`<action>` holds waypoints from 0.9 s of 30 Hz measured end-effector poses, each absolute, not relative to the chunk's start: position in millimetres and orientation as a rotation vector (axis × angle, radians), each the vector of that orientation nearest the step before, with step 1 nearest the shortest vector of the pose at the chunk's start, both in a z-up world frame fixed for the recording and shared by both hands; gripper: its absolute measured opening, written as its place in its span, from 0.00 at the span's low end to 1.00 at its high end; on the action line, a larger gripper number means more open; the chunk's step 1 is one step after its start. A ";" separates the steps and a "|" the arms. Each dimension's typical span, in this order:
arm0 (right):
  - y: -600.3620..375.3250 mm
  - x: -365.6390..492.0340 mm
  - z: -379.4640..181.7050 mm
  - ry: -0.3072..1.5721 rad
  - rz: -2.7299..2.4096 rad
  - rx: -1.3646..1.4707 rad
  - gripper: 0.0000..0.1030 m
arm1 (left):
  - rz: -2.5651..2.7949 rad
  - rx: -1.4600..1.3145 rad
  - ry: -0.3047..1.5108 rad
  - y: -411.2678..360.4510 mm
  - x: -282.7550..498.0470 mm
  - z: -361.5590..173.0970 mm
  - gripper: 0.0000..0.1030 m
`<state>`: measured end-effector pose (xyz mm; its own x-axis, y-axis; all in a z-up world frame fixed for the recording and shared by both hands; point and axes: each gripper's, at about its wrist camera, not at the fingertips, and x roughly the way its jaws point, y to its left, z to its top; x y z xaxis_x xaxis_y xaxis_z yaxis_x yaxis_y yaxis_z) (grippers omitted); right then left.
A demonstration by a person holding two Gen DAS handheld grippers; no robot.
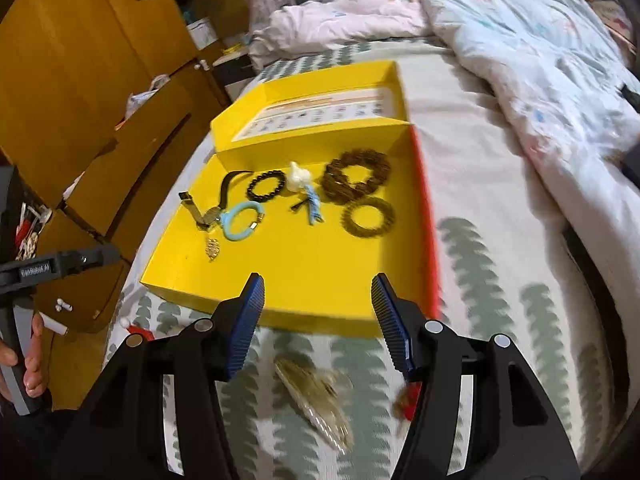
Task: Organize jewelry
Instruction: 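Move left tool to silver watch while right tool approaches coiled brown hair tie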
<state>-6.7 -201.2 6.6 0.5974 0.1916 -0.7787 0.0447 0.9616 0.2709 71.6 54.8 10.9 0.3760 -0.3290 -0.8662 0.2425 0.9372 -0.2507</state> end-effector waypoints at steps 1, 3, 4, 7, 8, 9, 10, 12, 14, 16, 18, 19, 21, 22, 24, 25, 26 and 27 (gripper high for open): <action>-198.7 0.0 4.0 0.939 0.081 0.265 0.58 | -0.363 -0.088 1.128 52.6 77.5 9.3 0.62; -193.7 13.7 -1.9 0.949 0.101 0.250 0.58 | -0.365 -0.100 1.137 48.9 88.4 6.2 0.62; -192.1 22.1 -5.5 0.960 0.101 0.244 0.58 | -0.373 -0.109 1.138 46.3 94.4 4.7 0.62; -190.4 41.5 -11.7 0.978 0.099 0.247 0.58 | -0.358 -0.109 1.141 40.1 107.4 -0.5 0.62; -191.5 45.3 -13.6 0.972 0.110 0.262 0.58 | -0.355 -0.102 1.136 36.2 113.5 -4.1 0.62; -192.9 50.4 -18.2 0.970 0.115 0.283 0.58 | -0.350 -0.095 1.135 34.9 116.3 -6.9 0.62; -193.3 53.6 -21.2 0.975 0.112 0.287 0.58 | -0.342 -0.090 1.142 34.0 121.1 -11.5 0.62; -193.3 62.4 -28.1 0.991 0.104 0.286 0.58 | -0.332 -0.097 1.170 32.1 133.6 -23.8 0.62; -192.3 68.3 -31.5 0.995 0.112 0.284 0.58 | -0.318 -0.098 1.181 32.5 141.9 -30.1 0.62; -191.5 75.7 -34.2 0.998 0.116 0.272 0.58 | -0.303 -0.107 1.193 35.7 153.0 -35.9 0.62; -191.7 82.0 -35.2 0.996 0.119 0.263 0.58 | -0.288 -0.127 1.199 39.9 162.4 -39.9 0.62; -192.5 84.4 -36.1 0.997 0.116 0.264 0.58 | -0.284 -0.133 1.202 40.6 165.8 -41.9 0.62; -194.6 92.0 -38.7 1.006 0.109 0.263 0.58 | -0.283 -0.145 1.218 40.5 171.7 -46.6 0.62; -195.8 96.1 -39.2 1.008 0.100 0.258 0.58 | -0.277 -0.144 1.224 39.7 173.9 -48.8 0.62; -198.1 102.5 -39.7 1.010 0.089 0.252 0.58 | -0.264 -0.141 1.225 37.9 176.8 -51.4 0.62; -199.6 105.2 -39.8 1.011 0.088 0.255 0.58 | -0.264 -0.140 1.225 36.5 178.3 -52.3 0.62; -201.0 107.3 -40.7 1.015 0.087 0.258 0.58 | -0.266 -0.132 1.224 34.6 179.1 -53.2 0.62; -202.5 109.6 -42.5 1.021 0.088 0.266 0.58 | -0.262 -0.125 1.222 33.8 180.1 -53.7 0.61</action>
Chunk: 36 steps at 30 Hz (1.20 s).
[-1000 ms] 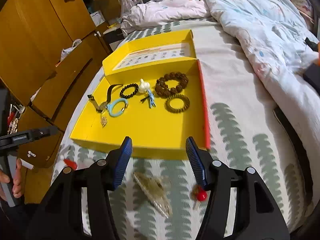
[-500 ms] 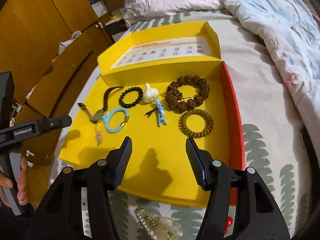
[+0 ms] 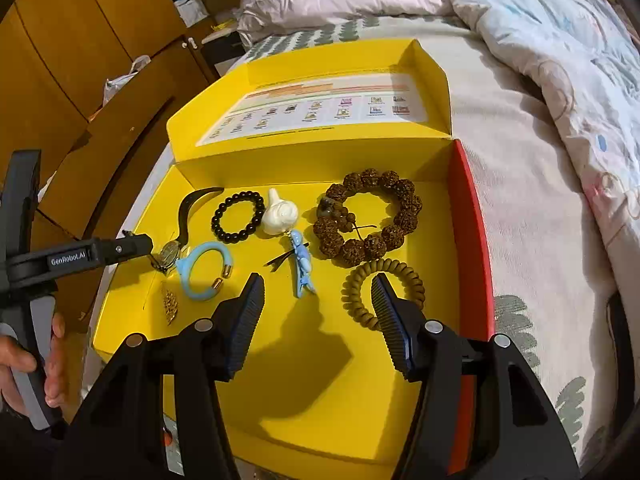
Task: Organize jewelry
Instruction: 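Move left tool to silver watch while right tool approaches coiled brown hair tie, then close left tool on silver watch while right tool closes on coiled hair tie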
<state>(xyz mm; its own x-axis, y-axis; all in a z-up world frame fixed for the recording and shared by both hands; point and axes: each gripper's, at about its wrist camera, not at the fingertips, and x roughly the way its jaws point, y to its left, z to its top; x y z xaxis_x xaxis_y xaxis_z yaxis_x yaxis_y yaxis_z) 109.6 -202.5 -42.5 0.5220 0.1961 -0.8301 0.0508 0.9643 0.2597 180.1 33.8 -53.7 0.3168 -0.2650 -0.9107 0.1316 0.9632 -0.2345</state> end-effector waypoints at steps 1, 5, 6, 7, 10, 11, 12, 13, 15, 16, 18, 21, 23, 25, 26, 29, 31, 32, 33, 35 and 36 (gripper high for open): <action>-203.3 110.9 -44.0 1.025 0.089 0.269 0.58 | -0.254 -0.118 1.217 33.6 181.7 -54.1 0.60; -202.0 114.8 -51.2 1.046 0.082 0.262 0.58 | -0.231 -0.115 1.209 34.5 189.8 -56.3 0.51; -202.1 115.6 -52.5 1.049 0.082 0.260 0.58 | -0.224 -0.106 1.208 33.9 191.3 -56.7 0.48; -202.0 116.5 -53.2 1.050 0.079 0.258 0.58 | -0.218 -0.098 1.207 32.1 192.4 -57.0 0.46; -202.1 118.3 -54.8 1.051 0.072 0.252 0.58 | -0.206 -0.082 1.210 30.6 194.5 -60.4 0.42; -202.1 118.9 -55.5 1.054 0.070 0.251 0.58 | -0.208 -0.078 1.213 30.0 195.0 -62.0 0.41; -202.5 119.5 -56.3 1.055 0.066 0.251 0.58 | -0.207 -0.075 1.215 29.4 195.9 -62.9 0.40; -202.7 119.8 -57.2 1.057 0.066 0.251 0.58 | -0.205 -0.074 1.213 29.5 196.4 -63.4 0.39; -202.2 120.8 -58.8 1.060 0.065 0.249 0.58 | -0.201 -0.069 1.211 29.8 197.0 -63.7 0.34; -201.7 121.6 -59.7 1.063 0.062 0.245 0.58 | -0.200 -0.069 1.211 30.5 197.1 -63.7 0.34; -200.1 123.5 -62.2 1.074 0.068 0.238 0.58 | -0.200 -0.071 1.211 30.7 197.8 -63.5 0.34; -201.3 125.5 -64.8 1.078 0.050 0.230 0.58 | -0.192 -0.063 1.208 29.8 197.6 -63.6 0.31; -202.4 127.4 -68.2 1.090 0.049 0.236 0.57 | -0.189 -0.062 1.209 29.6 197.8 -64.0 0.29; -202.0 128.5 -71.2 1.103 0.043 0.229 0.55 | -0.188 -0.062 1.212 29.1 198.8 -64.5 0.26; -202.0 129.4 -73.9 1.116 0.035 0.226 0.55 | -0.187 -0.062 1.213 29.1 198.9 -64.7 0.26; -200.8 130.6 -78.2 1.132 0.045 0.229 0.52 | -0.188 -0.063 1.215 30.4 199.3 -64.6 0.25; -198.4 132.5 -81.7 1.146 0.048 0.216 0.52 | -0.188 -0.061 1.216 29.8 199.3 -64.7 0.25; -197.7 134.0 -83.2 1.148 0.044 0.208 0.52 | -0.189 -0.062 1.217 30.2 199.5 -64.8 0.25; -197.2 135.2 -84.4 1.152 0.037 0.200 0.52 | -0.188 -0.069 1.217 31.0 199.2 -64.8 0.25; -196.4 138.0 -87.9 1.167 0.026 0.184 0.52 | -0.189 -0.071 1.220 30.1 199.0 -65.1 0.25; -196.2 139.4 -90.6 1.177 0.023 0.184 0.51 | -0.189 -0.073 1.221 30.3 199.0 -65.2 0.25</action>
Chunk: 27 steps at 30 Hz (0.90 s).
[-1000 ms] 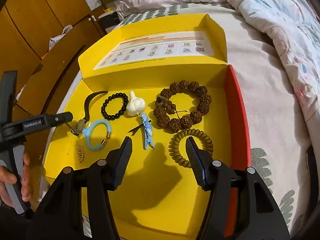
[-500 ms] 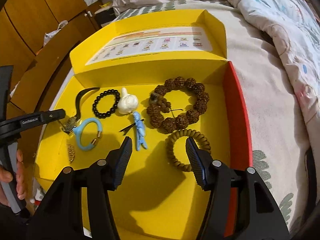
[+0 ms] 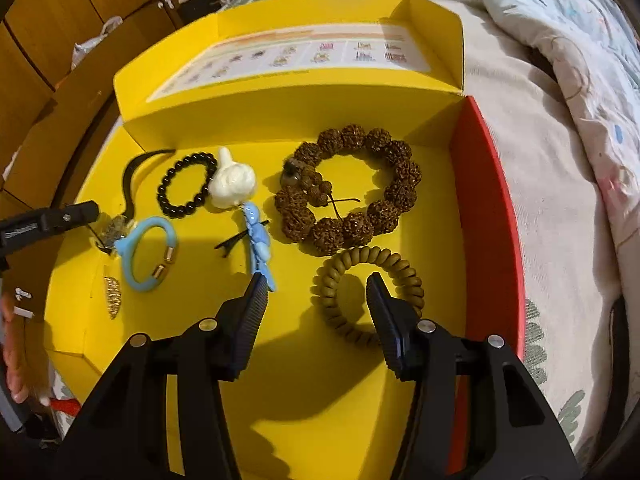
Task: Organize jewelry
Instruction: 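Close left tool on silver watch while right tool closes on coiled hair tie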
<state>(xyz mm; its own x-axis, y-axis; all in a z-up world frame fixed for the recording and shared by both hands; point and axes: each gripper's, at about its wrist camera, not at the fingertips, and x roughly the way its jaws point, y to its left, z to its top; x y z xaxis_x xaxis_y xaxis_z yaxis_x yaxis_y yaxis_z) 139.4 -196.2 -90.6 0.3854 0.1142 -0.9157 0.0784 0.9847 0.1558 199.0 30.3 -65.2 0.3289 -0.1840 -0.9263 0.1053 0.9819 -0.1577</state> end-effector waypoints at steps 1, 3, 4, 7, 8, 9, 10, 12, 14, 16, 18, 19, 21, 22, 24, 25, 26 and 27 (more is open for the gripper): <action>-196.9 140.2 -92.8 1.187 0.021 0.187 0.49 | -0.190 -0.074 1.223 29.7 198.2 -65.7 0.25; -197.4 141.5 -93.2 1.194 0.011 0.188 0.44 | -0.192 -0.074 1.225 29.1 198.1 -66.1 0.25; -197.8 141.7 -93.0 1.199 0.004 0.180 0.42 | -0.192 -0.072 1.225 29.0 198.3 -66.1 0.25; -202.6 140.9 -92.9 1.207 -0.020 0.173 0.28 | -0.192 -0.073 1.226 29.2 198.4 -66.2 0.25; -202.8 140.4 -92.7 1.210 -0.025 0.159 0.24 | -0.193 -0.072 1.227 29.3 198.1 -66.2 0.25; -202.9 139.9 -92.8 1.211 -0.030 0.149 0.23 | -0.193 -0.071 1.227 29.3 197.9 -66.0 0.25; -201.4 139.5 -92.9 1.211 -0.032 0.133 0.23 | -0.193 -0.071 1.227 29.3 197.8 -66.0 0.25; -193.5 138.6 -93.9 1.210 -0.042 0.069 0.23 | -0.193 -0.073 1.231 29.3 198.1 -66.4 0.25; -185.8 137.4 -94.3 1.208 -0.053 0.012 0.22 | -0.193 -0.073 1.232 29.1 198.1 -66.7 0.25; -183.6 136.8 -94.5 1.209 -0.054 -0.007 0.20 | -0.194 -0.075 1.233 29.3 198.2 -66.5 0.25; -181.8 136.3 -94.4 1.208 -0.052 -0.024 0.18 | -0.196 -0.080 1.236 30.0 198.0 -66.5 0.24; -180.6 136.0 -94.6 1.208 -0.047 -0.028 0.16 | -0.198 -0.081 1.237 30.6 198.3 -66.8 0.24; -179.2 133.7 -93.9 1.210 -0.035 -0.033 0.12 | -0.199 -0.084 1.240 31.2 198.4 -66.7 0.24; -178.0 133.5 -93.8 1.212 -0.036 -0.041 0.11 | -0.200 -0.086 1.241 31.6 198.6 -66.7 0.24; -177.0 135.3 -93.9 1.216 -0.036 -0.034 0.11 | -0.202 -0.088 1.242 32.0 198.9 -66.7 0.24; -177.6 135.1 -93.8 1.216 -0.035 -0.030 0.11 | -0.202 -0.088 1.242 31.9 198.8 -66.8 0.24; -177.9 135.5 -94.1 1.217 -0.034 -0.027 0.11 | -0.202 -0.085 1.242 31.8 198.8 -66.8 0.24; -179.0 135.2 -93.9 1.219 -0.033 -0.018 0.11 | -0.202 -0.085 1.242 31.8 198.7 -66.8 0.23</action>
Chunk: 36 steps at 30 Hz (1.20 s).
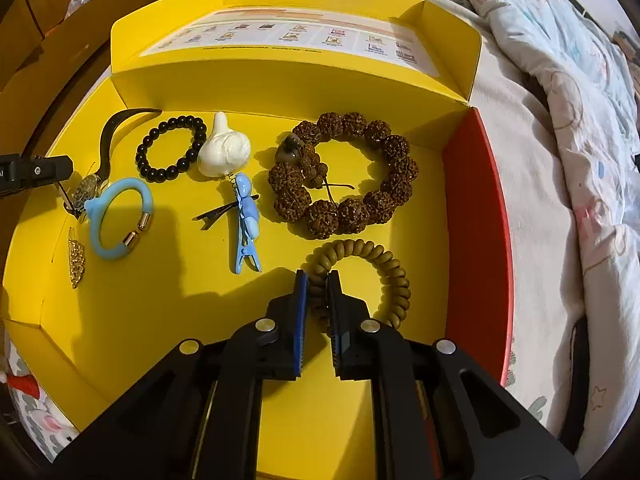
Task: Organize jewelry
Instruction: 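Close left tool on silver watch while right tool closes on coiled hair tie, then lift watch and hair tie out of the box onto the bedspread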
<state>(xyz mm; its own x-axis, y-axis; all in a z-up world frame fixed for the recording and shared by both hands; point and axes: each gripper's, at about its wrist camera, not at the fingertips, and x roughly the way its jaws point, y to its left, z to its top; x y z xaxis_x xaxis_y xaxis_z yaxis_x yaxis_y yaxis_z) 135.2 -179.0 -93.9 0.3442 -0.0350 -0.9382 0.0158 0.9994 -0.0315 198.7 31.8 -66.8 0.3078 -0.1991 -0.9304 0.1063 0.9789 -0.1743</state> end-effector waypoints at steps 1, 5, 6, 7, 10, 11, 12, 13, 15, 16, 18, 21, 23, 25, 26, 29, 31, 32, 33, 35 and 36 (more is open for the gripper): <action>-179.9 134.8 -93.4 1.221 -0.033 -0.008 0.11 | -0.204 -0.085 1.242 32.0 198.8 -66.7 0.23; -182.2 132.6 -91.3 1.220 -0.027 0.022 0.11 | -0.210 -0.095 1.243 33.6 198.6 -66.1 0.22; -183.3 132.7 -90.6 1.217 -0.024 0.029 0.11 | -0.209 -0.099 1.243 34.4 198.6 -66.0 0.22; -183.2 132.4 -89.5 1.212 -0.021 0.034 0.10 | -0.209 -0.101 1.243 34.7 198.5 -65.7 0.22; -185.8 131.8 -82.0 1.196 -0.005 0.057 0.10 | -0.212 -0.115 1.243 36.2 199.0 -63.9 0.21; -186.7 131.2 -78.9 1.186 -0.004 0.067 0.10 | -0.213 -0.118 1.240 36.6 198.4 -62.7 0.21; -187.5 130.9 -77.1 1.184 -0.002 0.073 0.10 | -0.215 -0.121 1.239 37.0 198.3 -61.7 0.20; -188.6 130.1 -74.7 1.181 0.002 0.080 0.10 | -0.216 -0.125 1.237 37.4 198.3 -60.8 0.20; -191.7 128.6 -68.9 1.168 0.011 0.106 0.10 | -0.219 -0.128 1.229 37.8 197.0 -57.3 0.20; -192.7 128.1 -66.9 1.166 0.015 0.113 0.10 | -0.220 -0.130 1.225 38.5 197.4 -55.9 0.20; -195.5 126.0 -61.2 1.151 0.012 0.127 0.10 | -0.225 -0.138 1.215 39.4 196.3 -51.5 0.20; -200.0 122.4 -53.8 1.134 0.016 0.152 0.10 | -0.228 -0.148 1.201 41.4 194.9 -45.4 0.20; -202.1 121.6 -50.7 1.128 0.015 0.159 0.10 | -0.229 -0.152 1.194 41.6 195.0 -42.0 0.20; -205.0 118.8 -45.8 1.116 0.016 0.174 0.10 | -0.234 -0.160 1.183 41.7 193.8 -36.9 0.20; -205.8 117.9 -43.4 1.110 0.017 0.179 0.10 | -0.236 -0.161 1.180 41.3 193.5 -35.4 0.20; -207.0 115.5 -37.2 1.096 0.022 0.185 0.10 | -0.242 -0.166 1.167 40.8 191.9 -29.0 0.20; -209.1 113.3 -31.8 1.084 0.026 0.194 0.10 | -0.244 -0.170 1.160 40.7 191.3 -26.0 0.20; -210.3 111.8 -28.5 1.077 0.028 0.199 0.10 | -0.245 -0.174 1.158 41.1 191.0 -24.6 0.20; -211.2 110.8 -26.1 1.070 0.028 0.201 0.10 | -0.247 -0.178 1.155 42.1 190.3 -23.3 0.20; -213.3 108.2 -21.1 1.062 0.035 0.211 0.10 | -0.250 -0.182 1.148 42.2 189.3 -20.0 0.20; -215.7 106.0 -17.4 1.052 0.038 0.223 0.10 | -0.251 -0.185 1.144 42.0 189.0 -17.5 0.20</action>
